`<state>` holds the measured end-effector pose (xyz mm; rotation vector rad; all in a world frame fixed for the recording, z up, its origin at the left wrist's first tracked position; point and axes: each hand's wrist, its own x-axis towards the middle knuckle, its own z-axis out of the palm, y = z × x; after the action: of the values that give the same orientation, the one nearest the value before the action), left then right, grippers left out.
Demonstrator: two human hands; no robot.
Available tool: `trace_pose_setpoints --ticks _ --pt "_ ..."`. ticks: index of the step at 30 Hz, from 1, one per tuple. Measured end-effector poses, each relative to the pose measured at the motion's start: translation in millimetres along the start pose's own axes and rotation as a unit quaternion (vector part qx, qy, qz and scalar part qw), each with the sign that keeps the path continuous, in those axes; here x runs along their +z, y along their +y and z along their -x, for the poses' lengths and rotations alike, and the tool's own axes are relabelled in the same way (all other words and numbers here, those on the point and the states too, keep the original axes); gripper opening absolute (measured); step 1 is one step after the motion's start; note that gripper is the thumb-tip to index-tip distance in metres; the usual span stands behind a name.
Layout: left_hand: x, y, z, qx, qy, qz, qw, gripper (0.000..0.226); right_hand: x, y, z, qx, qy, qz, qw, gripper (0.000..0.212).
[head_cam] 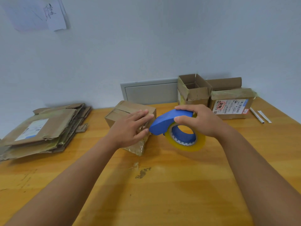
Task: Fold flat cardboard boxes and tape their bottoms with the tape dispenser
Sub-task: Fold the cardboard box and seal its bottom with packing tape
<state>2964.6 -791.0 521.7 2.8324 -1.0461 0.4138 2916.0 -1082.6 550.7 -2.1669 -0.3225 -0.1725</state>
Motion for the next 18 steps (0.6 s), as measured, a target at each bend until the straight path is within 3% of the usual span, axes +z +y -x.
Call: trace_pose_setpoints --ticks 5,10,14,18 --pt "-1.0 -1.3 0.1 -0.012 0.000 0.010 1.000 0.055 11.8 11.6 -14.1 0.042 -0.066 0.125 0.989 0.051" --pt "-2.6 -3.0 0.7 -0.016 0.020 0.041 0.999 0.051 18.8 31.5 2.4 0.079 0.074 0.011 0.994 0.037" --pt "-3.6 5.5 -6.0 -0.078 0.082 0.111 0.987 0.040 42.4 26.6 2.3 0.080 0.172 0.010 0.982 0.048" --pt "4.6 15.0 -12.8 -0.118 0.134 0.089 0.980 0.021 70.2 17.6 0.7 0.084 0.249 0.026 0.964 0.058"
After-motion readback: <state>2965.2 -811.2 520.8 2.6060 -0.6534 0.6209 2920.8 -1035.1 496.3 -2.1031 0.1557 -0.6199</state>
